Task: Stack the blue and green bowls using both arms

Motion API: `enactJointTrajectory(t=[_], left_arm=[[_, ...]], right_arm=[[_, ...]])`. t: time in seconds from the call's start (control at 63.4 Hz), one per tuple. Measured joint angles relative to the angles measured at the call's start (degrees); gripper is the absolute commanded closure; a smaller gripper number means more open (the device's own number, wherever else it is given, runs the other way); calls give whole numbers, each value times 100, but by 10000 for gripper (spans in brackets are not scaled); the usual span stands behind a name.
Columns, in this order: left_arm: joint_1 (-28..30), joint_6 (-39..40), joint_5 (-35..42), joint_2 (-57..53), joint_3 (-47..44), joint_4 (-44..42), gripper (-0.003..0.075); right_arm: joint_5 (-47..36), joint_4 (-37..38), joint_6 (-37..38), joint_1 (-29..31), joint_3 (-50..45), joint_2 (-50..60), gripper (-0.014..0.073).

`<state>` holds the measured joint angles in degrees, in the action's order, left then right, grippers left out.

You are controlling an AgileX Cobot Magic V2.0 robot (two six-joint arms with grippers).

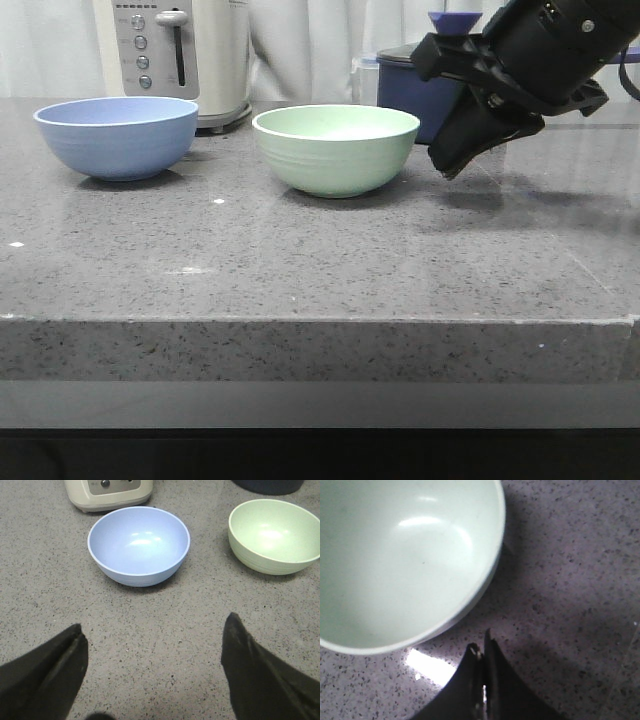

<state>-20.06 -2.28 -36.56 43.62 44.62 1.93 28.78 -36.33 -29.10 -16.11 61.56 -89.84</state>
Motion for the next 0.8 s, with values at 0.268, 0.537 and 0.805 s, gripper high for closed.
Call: enactJointTrajectory(t=[0.268, 0.537, 0.805], left_arm=[[566, 160, -340, 852, 621, 14, 174], [1361, -246, -976, 2547, 1872, 726, 174], [1914, -1217, -1406, 4042, 3034, 2288, 175]], right_arm=[[0, 0, 0, 0, 0, 0, 657], [-10, 0, 0, 0, 0, 0, 657], [-5, 0, 0, 0, 0, 0, 657]])
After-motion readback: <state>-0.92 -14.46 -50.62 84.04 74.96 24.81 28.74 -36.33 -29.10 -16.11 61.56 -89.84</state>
